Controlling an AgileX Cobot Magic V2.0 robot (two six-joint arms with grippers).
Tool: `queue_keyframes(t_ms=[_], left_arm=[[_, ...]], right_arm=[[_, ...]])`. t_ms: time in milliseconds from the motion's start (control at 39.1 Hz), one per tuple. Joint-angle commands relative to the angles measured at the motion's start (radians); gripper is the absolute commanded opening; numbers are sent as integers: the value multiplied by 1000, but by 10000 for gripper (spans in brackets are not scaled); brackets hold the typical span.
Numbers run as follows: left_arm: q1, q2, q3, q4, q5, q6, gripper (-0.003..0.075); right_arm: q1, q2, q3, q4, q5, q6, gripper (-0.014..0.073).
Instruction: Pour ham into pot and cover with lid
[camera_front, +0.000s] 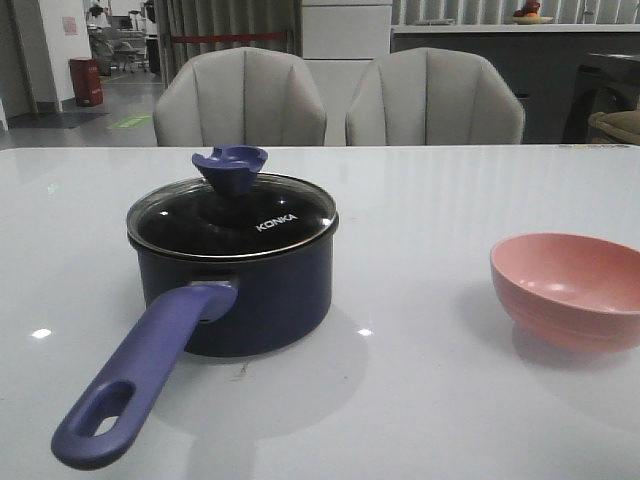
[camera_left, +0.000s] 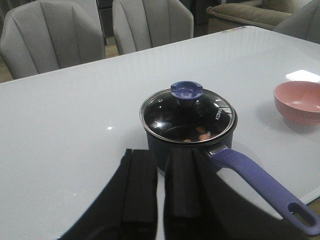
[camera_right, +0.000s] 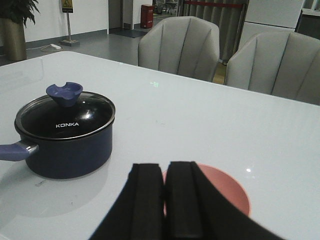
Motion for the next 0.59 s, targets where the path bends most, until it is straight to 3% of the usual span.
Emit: queue_keyframes(t_ms=[0, 281, 384, 460, 563], left_arm=[[-5, 12, -24, 3, -86, -1, 120], [-5, 12, -24, 3, -86, -1, 120], [6, 12, 3, 8, -142, -1, 120], [61, 12, 32, -33, -221, -1, 120], [222, 12, 118, -77, -360, -1, 120]], right_arm=[[2, 10, -28, 1, -73, -8, 166], [2, 10, -28, 1, -73, -8, 166], [2, 10, -28, 1, -73, -8, 166], [2, 10, -28, 1, -73, -8, 166], [2, 10, -28, 1, -73, -8, 166]])
